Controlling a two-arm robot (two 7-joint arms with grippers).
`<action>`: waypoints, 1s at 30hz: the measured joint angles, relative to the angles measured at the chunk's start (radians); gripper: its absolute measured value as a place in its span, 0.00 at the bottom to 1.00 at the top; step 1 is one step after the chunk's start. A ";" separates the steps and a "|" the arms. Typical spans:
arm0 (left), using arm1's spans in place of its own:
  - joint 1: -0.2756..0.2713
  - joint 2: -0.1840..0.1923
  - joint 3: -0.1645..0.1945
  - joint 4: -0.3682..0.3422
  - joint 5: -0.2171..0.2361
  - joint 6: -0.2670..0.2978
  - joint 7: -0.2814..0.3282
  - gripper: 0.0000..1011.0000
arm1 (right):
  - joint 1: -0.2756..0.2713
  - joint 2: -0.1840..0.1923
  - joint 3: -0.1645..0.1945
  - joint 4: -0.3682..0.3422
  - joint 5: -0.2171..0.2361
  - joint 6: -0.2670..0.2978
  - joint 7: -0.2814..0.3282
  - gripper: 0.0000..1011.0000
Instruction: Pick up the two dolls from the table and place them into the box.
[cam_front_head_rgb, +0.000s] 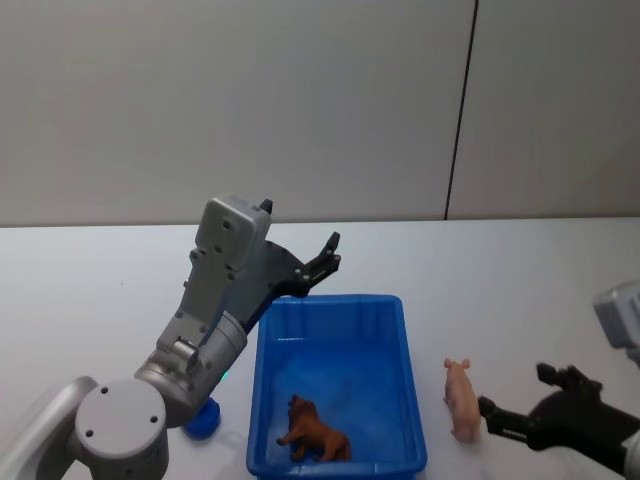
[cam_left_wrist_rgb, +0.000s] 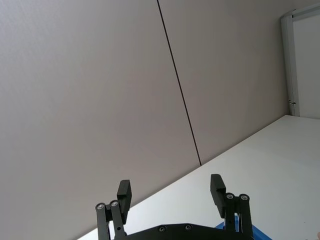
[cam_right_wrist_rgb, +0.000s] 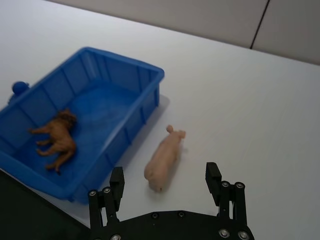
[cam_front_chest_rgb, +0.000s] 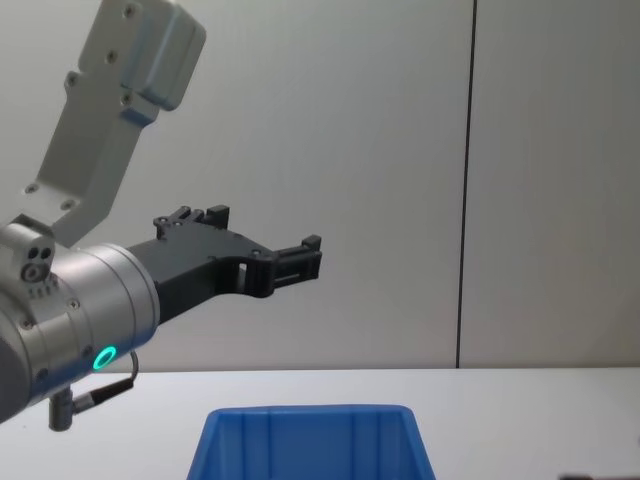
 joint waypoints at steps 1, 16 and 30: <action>0.000 0.000 0.000 0.000 0.000 0.000 0.000 0.99 | -0.005 0.002 0.001 0.000 -0.001 0.001 -0.006 0.99; 0.000 0.000 0.000 0.000 0.000 0.000 0.000 0.99 | -0.014 -0.013 -0.024 0.075 -0.059 -0.005 -0.019 0.99; 0.000 0.000 0.000 0.000 0.000 0.000 0.000 0.99 | 0.079 -0.095 -0.076 0.233 -0.161 -0.063 0.019 0.99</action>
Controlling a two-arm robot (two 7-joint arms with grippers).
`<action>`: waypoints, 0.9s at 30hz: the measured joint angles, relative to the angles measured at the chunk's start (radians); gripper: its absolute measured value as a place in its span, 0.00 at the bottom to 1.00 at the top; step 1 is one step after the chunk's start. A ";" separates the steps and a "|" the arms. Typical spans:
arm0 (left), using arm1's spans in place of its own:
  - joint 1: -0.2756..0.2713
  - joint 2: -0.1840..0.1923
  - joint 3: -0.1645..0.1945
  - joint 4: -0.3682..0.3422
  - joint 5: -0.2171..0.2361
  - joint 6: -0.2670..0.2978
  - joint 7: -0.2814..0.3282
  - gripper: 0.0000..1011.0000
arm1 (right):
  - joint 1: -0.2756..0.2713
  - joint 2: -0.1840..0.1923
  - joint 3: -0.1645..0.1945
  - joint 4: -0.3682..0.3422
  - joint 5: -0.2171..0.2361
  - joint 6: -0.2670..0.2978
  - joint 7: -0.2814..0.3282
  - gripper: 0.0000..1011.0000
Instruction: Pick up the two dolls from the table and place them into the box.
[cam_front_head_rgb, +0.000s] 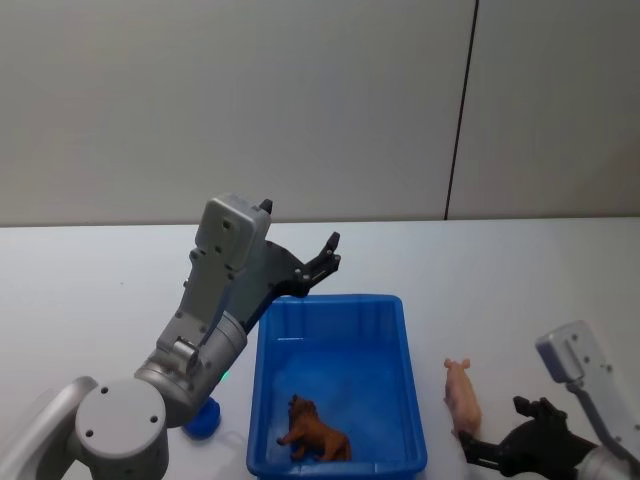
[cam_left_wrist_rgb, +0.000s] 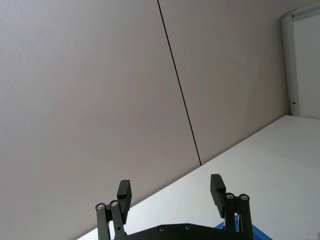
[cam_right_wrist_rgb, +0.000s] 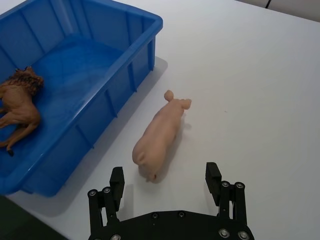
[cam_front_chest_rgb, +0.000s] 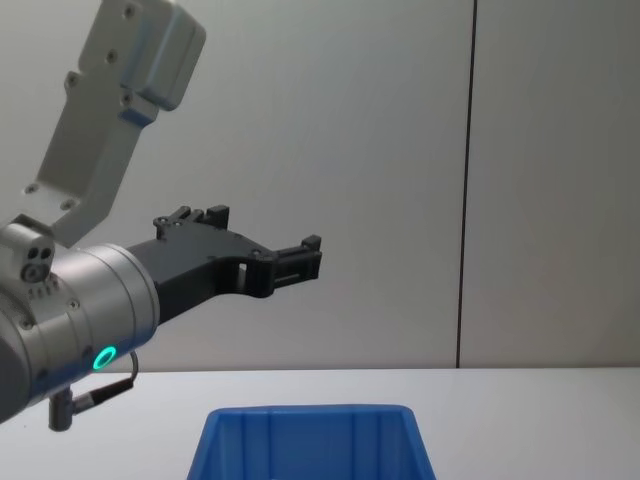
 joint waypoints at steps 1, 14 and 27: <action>0.000 0.000 0.000 0.000 0.000 0.000 0.000 0.99 | 0.007 -0.006 -0.004 0.011 -0.005 -0.003 0.001 0.99; 0.000 0.000 0.000 0.000 0.000 0.000 0.000 0.99 | 0.097 -0.086 -0.044 0.172 -0.072 -0.049 -0.001 0.99; 0.000 0.000 0.000 0.000 0.000 0.000 0.000 0.99 | 0.159 -0.138 -0.067 0.274 -0.111 -0.088 -0.017 0.87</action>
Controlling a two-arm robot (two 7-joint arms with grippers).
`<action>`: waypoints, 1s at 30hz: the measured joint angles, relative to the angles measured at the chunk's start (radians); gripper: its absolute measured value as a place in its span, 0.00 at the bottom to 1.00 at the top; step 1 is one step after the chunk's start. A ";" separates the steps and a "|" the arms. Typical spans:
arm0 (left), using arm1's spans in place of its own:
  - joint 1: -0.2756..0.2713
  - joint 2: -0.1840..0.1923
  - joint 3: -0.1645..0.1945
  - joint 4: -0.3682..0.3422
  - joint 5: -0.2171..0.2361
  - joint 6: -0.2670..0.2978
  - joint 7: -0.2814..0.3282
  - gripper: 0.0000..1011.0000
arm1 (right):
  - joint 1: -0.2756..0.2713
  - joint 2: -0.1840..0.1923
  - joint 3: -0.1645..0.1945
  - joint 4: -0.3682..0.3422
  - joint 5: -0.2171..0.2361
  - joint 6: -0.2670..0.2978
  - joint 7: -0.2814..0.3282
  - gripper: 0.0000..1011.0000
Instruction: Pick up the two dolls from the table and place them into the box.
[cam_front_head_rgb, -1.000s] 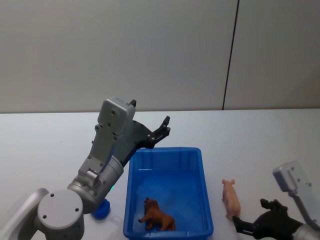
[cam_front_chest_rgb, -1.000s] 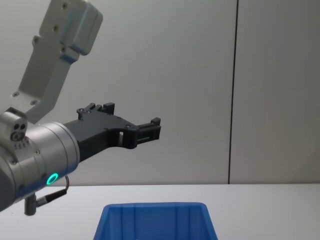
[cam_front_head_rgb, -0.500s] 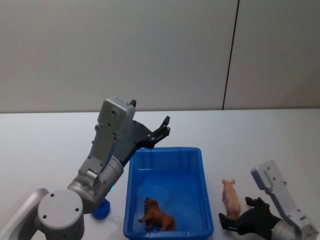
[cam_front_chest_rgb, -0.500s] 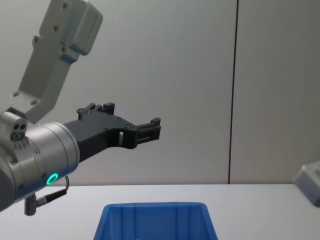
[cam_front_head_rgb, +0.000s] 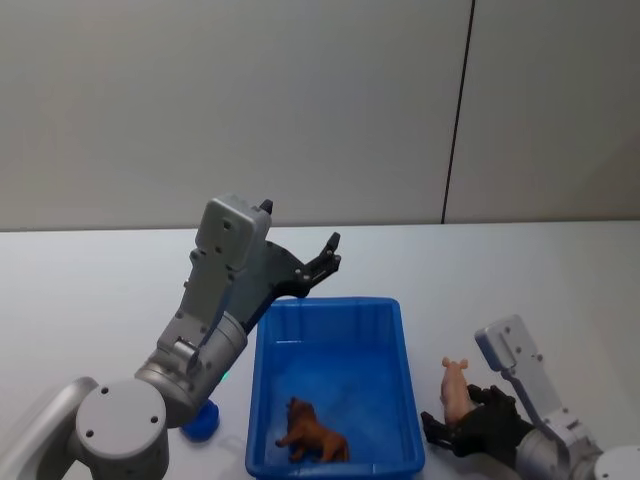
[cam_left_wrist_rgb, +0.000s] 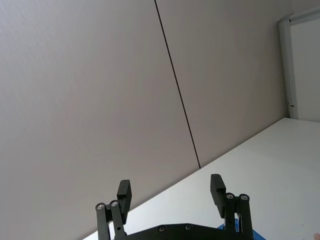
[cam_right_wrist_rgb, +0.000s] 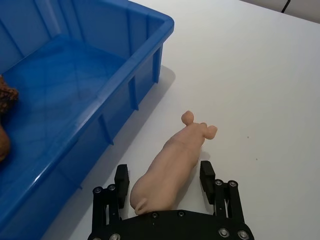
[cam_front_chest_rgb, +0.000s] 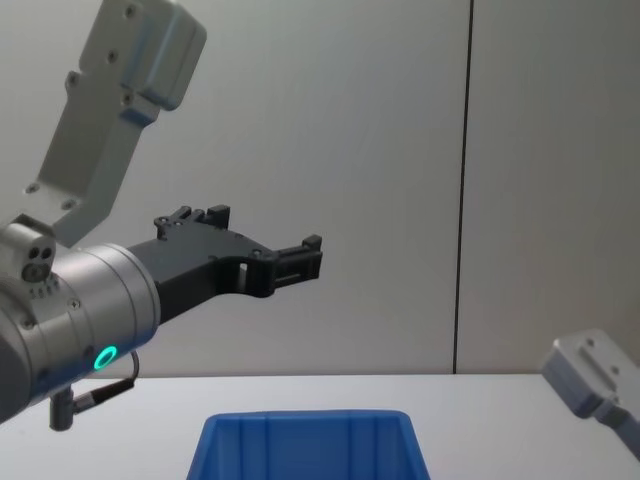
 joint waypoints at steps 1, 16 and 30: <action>0.000 0.000 0.000 0.000 0.000 0.000 0.000 0.99 | 0.002 -0.002 -0.001 0.003 -0.002 -0.001 -0.001 0.87; 0.000 0.000 0.000 0.000 0.000 0.000 0.000 0.99 | 0.018 -0.016 -0.007 0.033 -0.013 -0.021 -0.009 0.77; 0.000 0.000 0.000 0.000 0.000 0.000 0.000 0.99 | 0.003 -0.005 -0.002 0.012 -0.015 -0.107 -0.022 0.64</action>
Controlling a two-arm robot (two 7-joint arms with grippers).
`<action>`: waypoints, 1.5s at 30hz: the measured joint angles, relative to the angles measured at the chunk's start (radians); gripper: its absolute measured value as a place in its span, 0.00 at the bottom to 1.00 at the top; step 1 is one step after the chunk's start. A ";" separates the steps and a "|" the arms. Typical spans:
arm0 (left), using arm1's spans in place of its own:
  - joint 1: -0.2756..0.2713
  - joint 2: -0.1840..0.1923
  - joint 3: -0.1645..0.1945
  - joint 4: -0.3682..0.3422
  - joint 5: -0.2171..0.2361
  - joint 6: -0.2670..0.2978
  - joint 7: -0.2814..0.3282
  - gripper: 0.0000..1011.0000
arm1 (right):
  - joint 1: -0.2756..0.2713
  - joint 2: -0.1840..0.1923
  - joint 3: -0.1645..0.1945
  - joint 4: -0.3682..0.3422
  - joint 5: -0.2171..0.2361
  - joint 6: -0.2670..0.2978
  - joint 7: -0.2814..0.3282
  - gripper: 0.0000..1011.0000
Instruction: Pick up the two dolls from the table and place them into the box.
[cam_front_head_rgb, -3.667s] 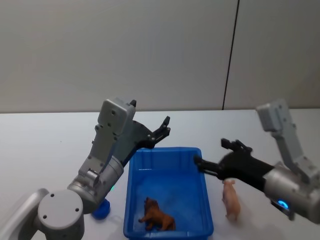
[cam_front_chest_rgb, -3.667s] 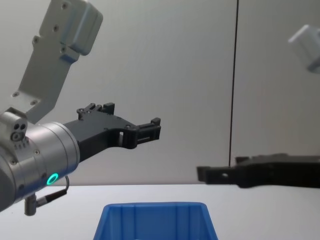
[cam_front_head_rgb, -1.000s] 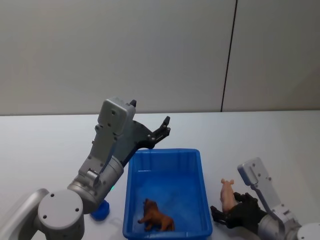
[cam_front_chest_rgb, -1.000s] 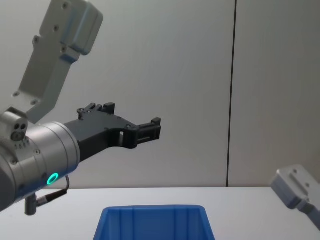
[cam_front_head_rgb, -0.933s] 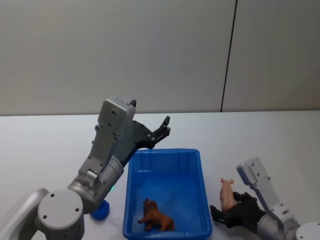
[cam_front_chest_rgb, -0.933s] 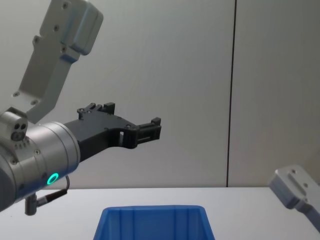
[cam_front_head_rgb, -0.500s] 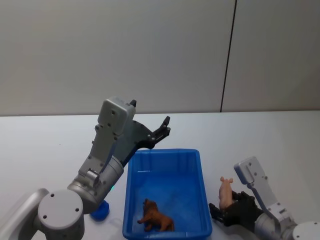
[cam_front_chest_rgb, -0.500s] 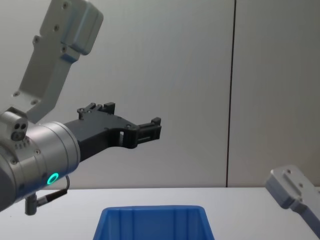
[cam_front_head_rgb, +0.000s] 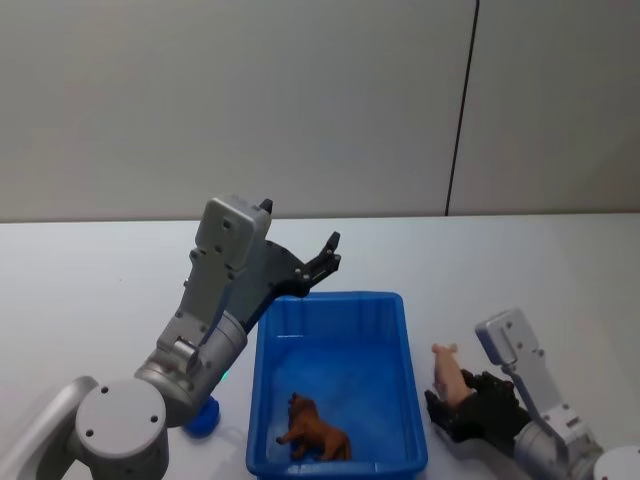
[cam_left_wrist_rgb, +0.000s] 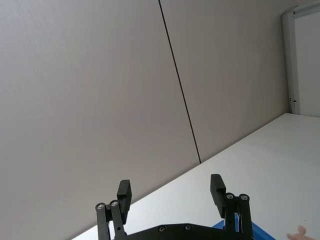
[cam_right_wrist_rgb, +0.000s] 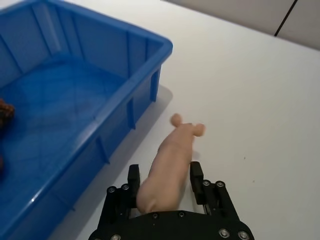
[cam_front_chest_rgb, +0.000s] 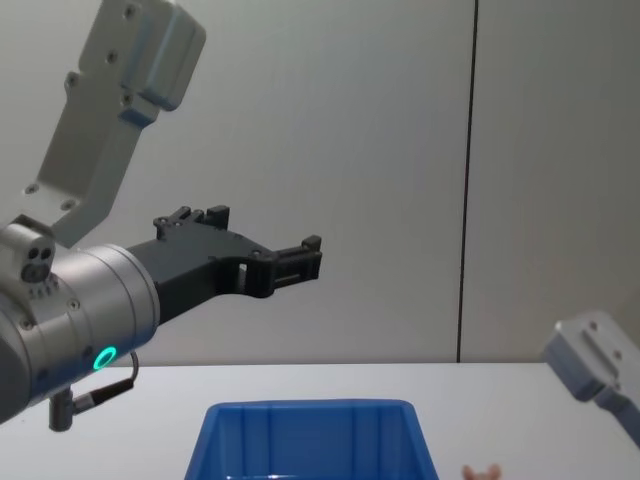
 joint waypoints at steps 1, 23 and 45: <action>0.000 0.000 0.000 0.000 0.000 0.000 0.000 0.99 | -0.001 0.001 0.001 -0.003 0.001 -0.009 -0.001 0.61; 0.000 0.000 0.000 0.000 0.000 0.000 0.000 0.99 | 0.001 0.007 0.022 -0.029 0.045 -0.122 -0.031 0.35; 0.000 0.000 0.000 0.000 0.000 0.000 0.000 0.99 | 0.026 0.011 0.035 -0.129 0.085 -0.252 0.062 0.35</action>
